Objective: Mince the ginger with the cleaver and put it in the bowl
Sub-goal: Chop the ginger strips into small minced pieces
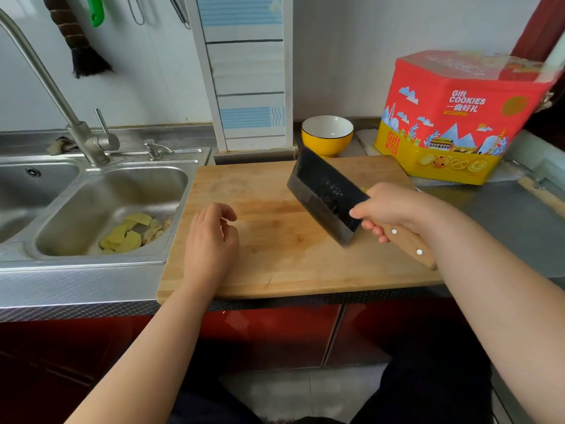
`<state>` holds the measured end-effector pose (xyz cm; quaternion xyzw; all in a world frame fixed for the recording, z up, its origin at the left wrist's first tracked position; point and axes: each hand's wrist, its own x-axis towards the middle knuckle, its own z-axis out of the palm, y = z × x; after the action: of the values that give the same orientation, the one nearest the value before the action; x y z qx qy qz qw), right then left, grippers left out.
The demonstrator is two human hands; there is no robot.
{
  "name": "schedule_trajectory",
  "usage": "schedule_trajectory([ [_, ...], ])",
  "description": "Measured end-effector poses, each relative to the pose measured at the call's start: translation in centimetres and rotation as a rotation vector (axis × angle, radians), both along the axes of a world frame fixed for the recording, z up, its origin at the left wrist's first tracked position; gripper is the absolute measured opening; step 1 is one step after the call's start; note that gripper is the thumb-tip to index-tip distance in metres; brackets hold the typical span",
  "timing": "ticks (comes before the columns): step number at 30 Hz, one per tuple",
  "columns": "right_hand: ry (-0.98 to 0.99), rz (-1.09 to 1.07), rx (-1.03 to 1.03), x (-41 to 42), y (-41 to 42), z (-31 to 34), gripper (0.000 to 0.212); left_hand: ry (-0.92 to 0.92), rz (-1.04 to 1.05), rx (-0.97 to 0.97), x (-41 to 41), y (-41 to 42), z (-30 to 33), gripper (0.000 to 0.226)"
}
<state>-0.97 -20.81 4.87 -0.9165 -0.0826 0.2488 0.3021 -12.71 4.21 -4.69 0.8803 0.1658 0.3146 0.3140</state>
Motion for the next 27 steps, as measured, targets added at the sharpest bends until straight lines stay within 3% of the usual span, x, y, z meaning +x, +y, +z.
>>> schedule_trajectory([
  [5, -0.013, -0.058, 0.026, 1.1, -2.3, -0.1, 0.014, 0.014, -0.074, -0.116, 2.7, -1.6, 1.9, 0.025],
  [11, -0.037, -0.128, 0.174, 1.5, -4.7, 1.2, 0.027, 0.059, -0.216, -0.729, 9.0, -2.0, 5.0, 0.027],
  [13, -0.045, -0.161, 0.204, 1.8, -5.3, 1.5, 0.053, 0.113, -0.255, -0.933, 11.9, -2.2, 6.1, 0.025],
  [16, -0.058, -0.203, 0.222, 2.3, -6.0, 1.5, 0.034, 0.176, -0.271, -1.150, 16.9, -2.7, 7.7, 0.024],
  [21, -0.031, -0.235, 0.262, 3.1, -6.6, 0.8, 0.024, 0.373, -0.272, -1.249, 24.3, -3.9, 8.7, 0.025],
  [27, -0.058, -0.255, 0.309, 3.5, -7.2, 0.5, 0.036, 0.448, -0.192, -1.337, 30.7, -4.8, 6.7, 0.054],
])
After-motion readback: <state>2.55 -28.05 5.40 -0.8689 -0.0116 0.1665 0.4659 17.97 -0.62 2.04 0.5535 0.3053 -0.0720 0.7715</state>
